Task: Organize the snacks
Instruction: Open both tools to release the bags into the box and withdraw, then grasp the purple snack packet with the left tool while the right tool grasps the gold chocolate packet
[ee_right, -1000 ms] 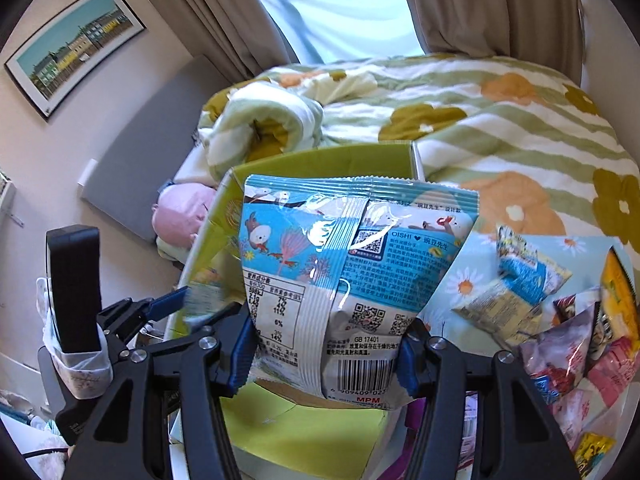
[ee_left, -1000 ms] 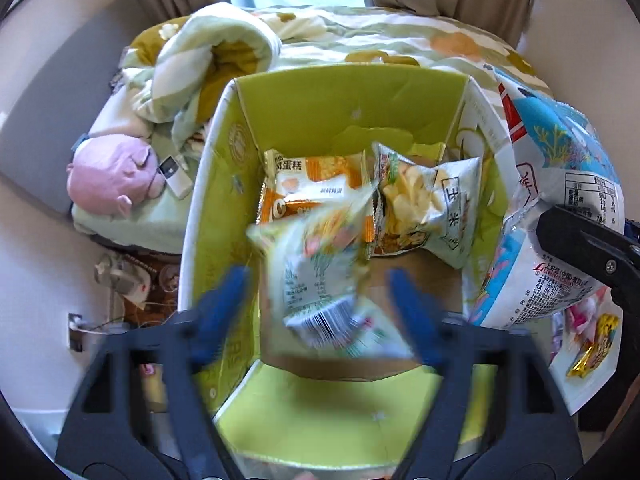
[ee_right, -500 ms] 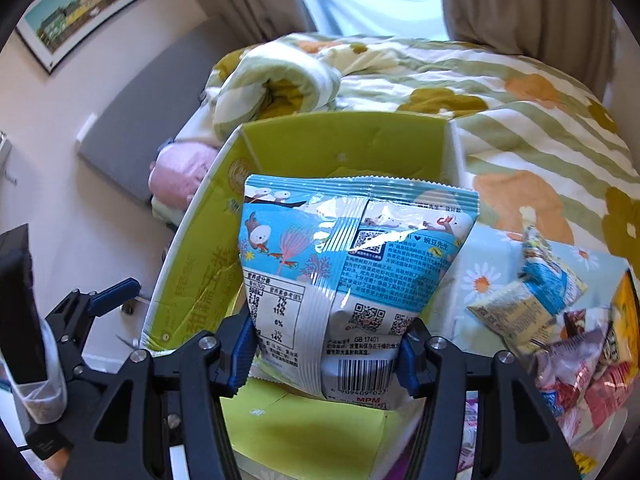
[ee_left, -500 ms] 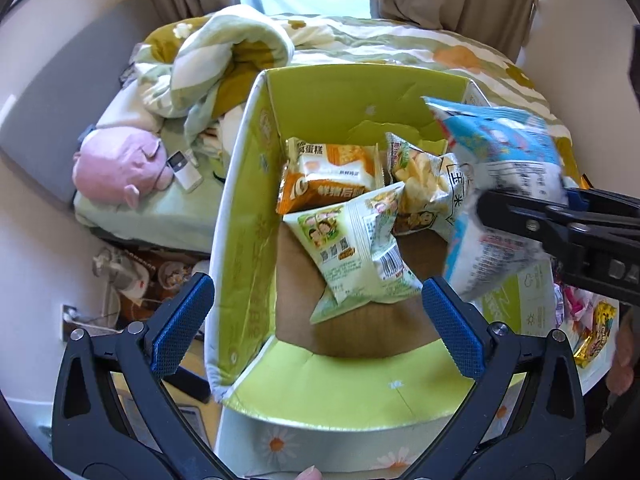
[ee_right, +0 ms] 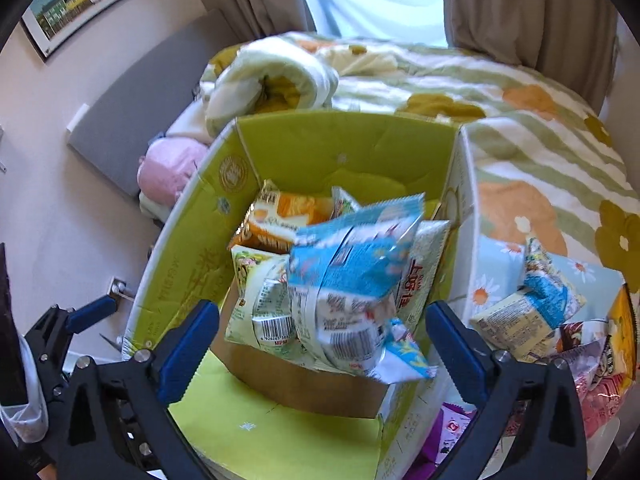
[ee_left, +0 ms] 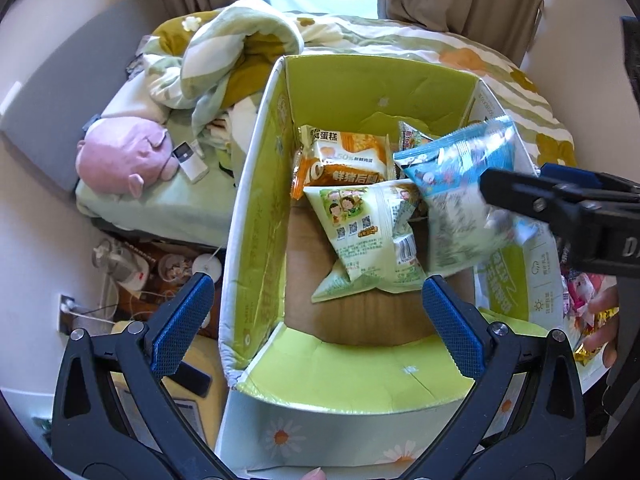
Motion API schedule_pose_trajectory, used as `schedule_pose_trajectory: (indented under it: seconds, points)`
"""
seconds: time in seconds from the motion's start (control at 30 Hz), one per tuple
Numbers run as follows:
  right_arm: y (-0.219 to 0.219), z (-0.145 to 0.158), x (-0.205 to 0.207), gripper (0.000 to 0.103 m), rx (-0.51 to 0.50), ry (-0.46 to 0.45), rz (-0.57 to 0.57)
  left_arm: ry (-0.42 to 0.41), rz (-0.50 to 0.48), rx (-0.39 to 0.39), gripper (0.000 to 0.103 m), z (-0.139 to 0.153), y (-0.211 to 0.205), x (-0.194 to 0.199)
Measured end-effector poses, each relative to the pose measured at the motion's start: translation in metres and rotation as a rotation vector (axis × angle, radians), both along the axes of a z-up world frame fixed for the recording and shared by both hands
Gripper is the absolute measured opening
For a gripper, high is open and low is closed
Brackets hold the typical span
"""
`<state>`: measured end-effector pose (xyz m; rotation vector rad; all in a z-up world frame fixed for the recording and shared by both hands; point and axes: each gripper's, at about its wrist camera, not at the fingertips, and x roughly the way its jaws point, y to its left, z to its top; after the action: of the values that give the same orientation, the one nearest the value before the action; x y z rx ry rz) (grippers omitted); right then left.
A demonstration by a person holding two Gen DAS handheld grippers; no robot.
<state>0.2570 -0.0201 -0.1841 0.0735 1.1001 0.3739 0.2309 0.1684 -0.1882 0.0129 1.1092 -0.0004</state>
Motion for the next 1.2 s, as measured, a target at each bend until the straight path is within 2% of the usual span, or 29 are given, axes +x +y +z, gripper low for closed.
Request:
schedule_pose_trajectory:
  seconds: [0.33, 0.6, 0.8, 0.97, 1.2]
  points:
    - [-0.024, 0.032, -0.031, 0.103, 0.017, -0.099, -0.032, -0.05, 0.003, 0.011, 0.103, 0.025, -0.013, -0.021]
    - [-0.056, 0.07, -0.074, 0.103, 0.072, -0.169, -0.004, -0.144, 0.044, 0.009, 0.103, 0.071, -0.041, -0.055]
    - [-0.109, 0.097, -0.114, 0.103, 0.057, -0.23, -0.039, -0.2, 0.039, -0.02, 0.103, 0.092, -0.085, -0.082]
    - [-0.165, 0.109, -0.145, 0.103, 0.03, -0.259, -0.114, -0.223, 0.007, -0.022, 0.103, 0.096, -0.129, -0.1]
    - [-0.233, 0.1, -0.181, 0.103, -0.004, -0.236, -0.229, -0.228, -0.016, -0.01, 0.103, 0.084, -0.188, -0.119]
